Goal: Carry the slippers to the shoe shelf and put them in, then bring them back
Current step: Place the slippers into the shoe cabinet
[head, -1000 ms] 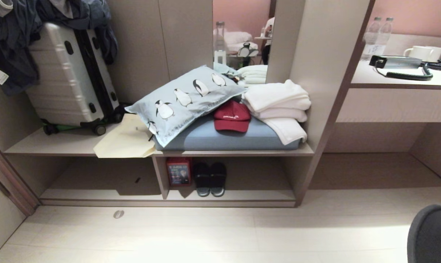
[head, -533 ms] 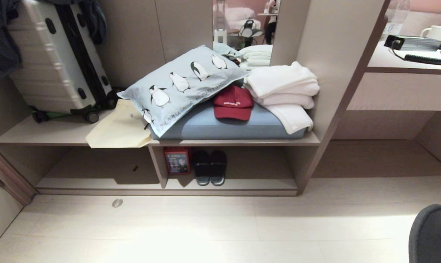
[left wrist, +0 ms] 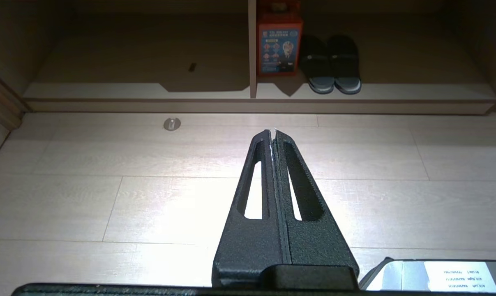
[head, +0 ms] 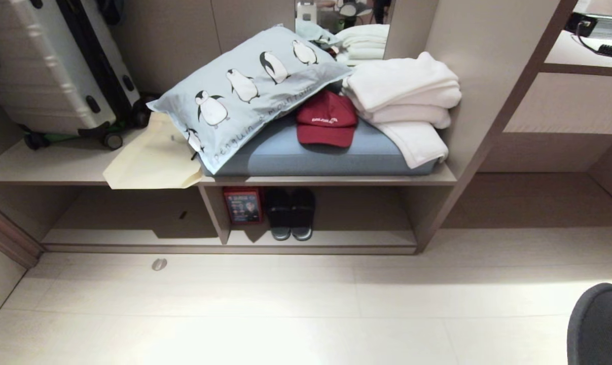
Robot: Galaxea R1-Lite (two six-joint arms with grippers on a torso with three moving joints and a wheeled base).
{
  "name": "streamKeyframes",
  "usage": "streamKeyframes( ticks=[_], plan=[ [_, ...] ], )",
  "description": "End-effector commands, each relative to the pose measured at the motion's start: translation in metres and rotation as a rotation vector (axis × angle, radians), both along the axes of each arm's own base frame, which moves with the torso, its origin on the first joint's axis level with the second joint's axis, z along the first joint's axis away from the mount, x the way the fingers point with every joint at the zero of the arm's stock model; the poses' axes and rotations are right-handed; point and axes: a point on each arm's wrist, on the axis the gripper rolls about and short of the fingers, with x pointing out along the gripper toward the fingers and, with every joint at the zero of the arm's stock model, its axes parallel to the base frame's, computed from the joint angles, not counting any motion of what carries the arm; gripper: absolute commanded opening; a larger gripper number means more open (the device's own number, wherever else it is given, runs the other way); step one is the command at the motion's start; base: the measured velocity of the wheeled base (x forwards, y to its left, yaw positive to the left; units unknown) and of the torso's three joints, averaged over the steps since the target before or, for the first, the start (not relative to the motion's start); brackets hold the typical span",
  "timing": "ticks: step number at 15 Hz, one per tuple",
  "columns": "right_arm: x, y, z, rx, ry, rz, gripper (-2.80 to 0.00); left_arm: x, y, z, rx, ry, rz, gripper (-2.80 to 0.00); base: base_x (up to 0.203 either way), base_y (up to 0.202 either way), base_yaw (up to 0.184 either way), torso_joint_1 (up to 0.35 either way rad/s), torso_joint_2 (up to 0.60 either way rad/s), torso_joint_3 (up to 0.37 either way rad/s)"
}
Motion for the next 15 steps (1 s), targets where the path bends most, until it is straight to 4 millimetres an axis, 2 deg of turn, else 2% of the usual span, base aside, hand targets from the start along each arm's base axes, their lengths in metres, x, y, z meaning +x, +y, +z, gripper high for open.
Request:
streamKeyframes(
  ticks=[1,15],
  plan=[
    [0.0000,0.0000,-0.0005,0.000,0.000,0.000,-2.80,0.0001,0.0000,-0.0004,0.001,0.001,0.000,-2.80,0.000,0.000,0.000,-0.002,0.01,-0.183],
    [0.0000,-0.0002,-0.0006,0.013,0.001,-0.010,-2.80,0.0001,0.0000,-0.0004,0.000,0.001,0.000,-2.80,0.000,0.000,0.000,0.003,0.00,-0.196]
  ],
)
